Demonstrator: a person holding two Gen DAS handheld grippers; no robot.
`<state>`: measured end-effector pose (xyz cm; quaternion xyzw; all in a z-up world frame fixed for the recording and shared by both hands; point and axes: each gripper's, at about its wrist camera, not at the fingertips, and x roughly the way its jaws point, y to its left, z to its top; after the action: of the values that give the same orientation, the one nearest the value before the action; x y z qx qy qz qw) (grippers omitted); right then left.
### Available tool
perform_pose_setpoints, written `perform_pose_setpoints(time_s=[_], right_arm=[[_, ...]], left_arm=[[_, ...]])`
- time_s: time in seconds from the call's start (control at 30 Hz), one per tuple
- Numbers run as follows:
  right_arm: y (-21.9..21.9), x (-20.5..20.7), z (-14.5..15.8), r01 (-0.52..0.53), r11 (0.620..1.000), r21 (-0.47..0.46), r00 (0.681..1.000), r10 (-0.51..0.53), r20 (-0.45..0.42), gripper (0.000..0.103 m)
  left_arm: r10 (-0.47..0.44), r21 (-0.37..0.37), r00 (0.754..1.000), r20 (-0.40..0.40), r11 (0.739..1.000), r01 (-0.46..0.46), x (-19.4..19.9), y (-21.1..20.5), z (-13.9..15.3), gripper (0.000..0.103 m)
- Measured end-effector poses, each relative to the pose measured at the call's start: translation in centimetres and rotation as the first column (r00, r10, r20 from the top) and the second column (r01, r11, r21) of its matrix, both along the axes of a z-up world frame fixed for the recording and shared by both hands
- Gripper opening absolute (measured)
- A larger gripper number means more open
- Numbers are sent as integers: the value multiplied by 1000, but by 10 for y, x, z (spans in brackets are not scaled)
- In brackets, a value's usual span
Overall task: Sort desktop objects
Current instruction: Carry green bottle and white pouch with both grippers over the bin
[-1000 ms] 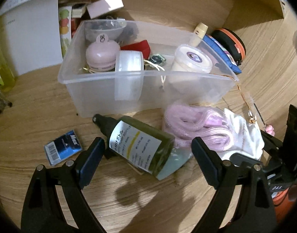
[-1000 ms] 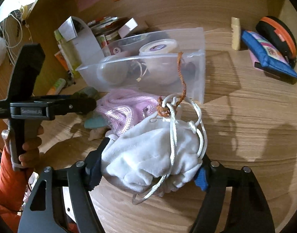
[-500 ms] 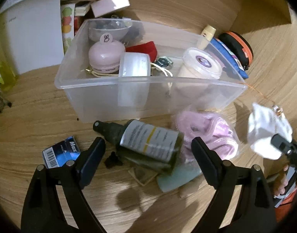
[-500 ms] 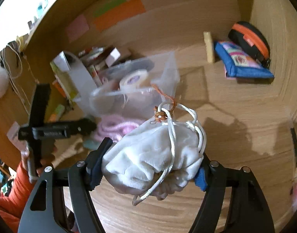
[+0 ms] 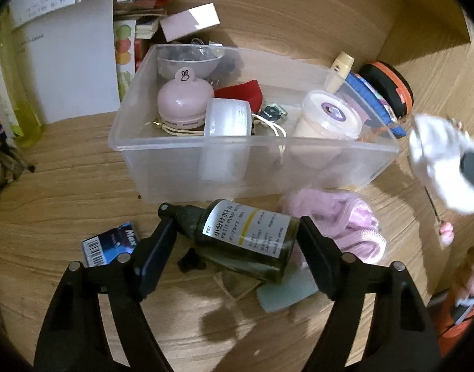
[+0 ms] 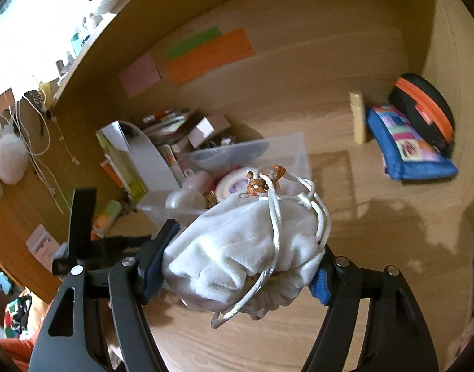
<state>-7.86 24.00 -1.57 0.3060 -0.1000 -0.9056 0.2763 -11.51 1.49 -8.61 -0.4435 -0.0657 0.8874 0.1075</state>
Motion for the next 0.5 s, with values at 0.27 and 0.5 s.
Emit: perform_pose_setpoints(time_s=[0.27, 0.5], right_arm=[[-18, -17, 11, -27, 999, -40, 1000, 26, -17, 70], [-42, -42, 23, -55, 997, -61, 998, 53, -23, 70]], left_arm=[[26, 32, 999, -36, 999, -25, 17, -12, 12, 79], [89, -25, 987, -133, 995, -93, 35, -25, 35, 79]])
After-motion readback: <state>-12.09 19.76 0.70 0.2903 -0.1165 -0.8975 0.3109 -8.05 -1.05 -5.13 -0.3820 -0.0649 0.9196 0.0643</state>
